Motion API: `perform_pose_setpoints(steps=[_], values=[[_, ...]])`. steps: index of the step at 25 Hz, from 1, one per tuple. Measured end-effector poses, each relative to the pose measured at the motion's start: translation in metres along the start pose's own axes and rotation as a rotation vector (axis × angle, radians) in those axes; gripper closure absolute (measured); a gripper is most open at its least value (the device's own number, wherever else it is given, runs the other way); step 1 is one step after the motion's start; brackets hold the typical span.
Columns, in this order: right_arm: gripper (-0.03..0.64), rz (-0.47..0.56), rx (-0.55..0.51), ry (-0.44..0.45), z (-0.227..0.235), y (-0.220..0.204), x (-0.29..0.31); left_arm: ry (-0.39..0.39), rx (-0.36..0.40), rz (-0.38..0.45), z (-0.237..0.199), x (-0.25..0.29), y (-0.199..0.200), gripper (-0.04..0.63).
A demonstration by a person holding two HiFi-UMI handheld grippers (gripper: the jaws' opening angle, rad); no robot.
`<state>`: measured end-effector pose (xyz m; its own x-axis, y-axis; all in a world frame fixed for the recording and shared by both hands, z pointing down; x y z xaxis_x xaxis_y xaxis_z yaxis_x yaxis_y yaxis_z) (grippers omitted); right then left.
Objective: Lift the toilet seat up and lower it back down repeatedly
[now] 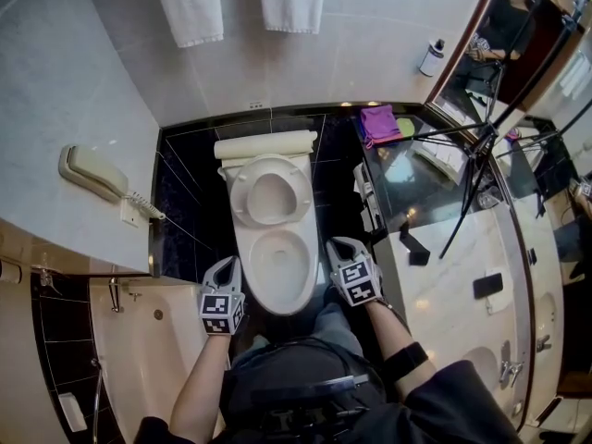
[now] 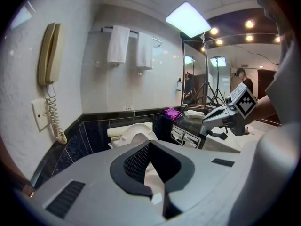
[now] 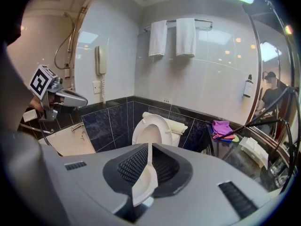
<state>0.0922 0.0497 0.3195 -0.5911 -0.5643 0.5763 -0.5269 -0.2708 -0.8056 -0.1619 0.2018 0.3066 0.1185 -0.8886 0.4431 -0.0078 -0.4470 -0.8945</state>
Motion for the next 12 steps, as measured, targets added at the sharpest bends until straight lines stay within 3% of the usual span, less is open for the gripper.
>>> perform_pose_setpoints(steps=[6, 12], values=[[0.477, -0.024, -0.146, -0.026, 0.026, 0.022, 0.039, 0.022, 0.045, -0.023, -0.001, 0.025, 0.005, 0.595], [0.403, -0.022, -0.262, -0.016, 0.051, 0.039, 0.091, 0.029, 0.028, -0.046, 0.006, 0.06, 0.015, 0.595]])
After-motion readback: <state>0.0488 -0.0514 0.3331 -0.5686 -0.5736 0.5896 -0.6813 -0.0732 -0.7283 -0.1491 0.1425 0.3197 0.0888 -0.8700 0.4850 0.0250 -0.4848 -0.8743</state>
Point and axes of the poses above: the fingertips, and each gripper's own axes: x forward along the fingers, z to its right, y out of its top, the point moved 6 cm from there along -x, backward along the fingers, and after that the axes turned 5 degrees about -y, right-handed, at the moved point
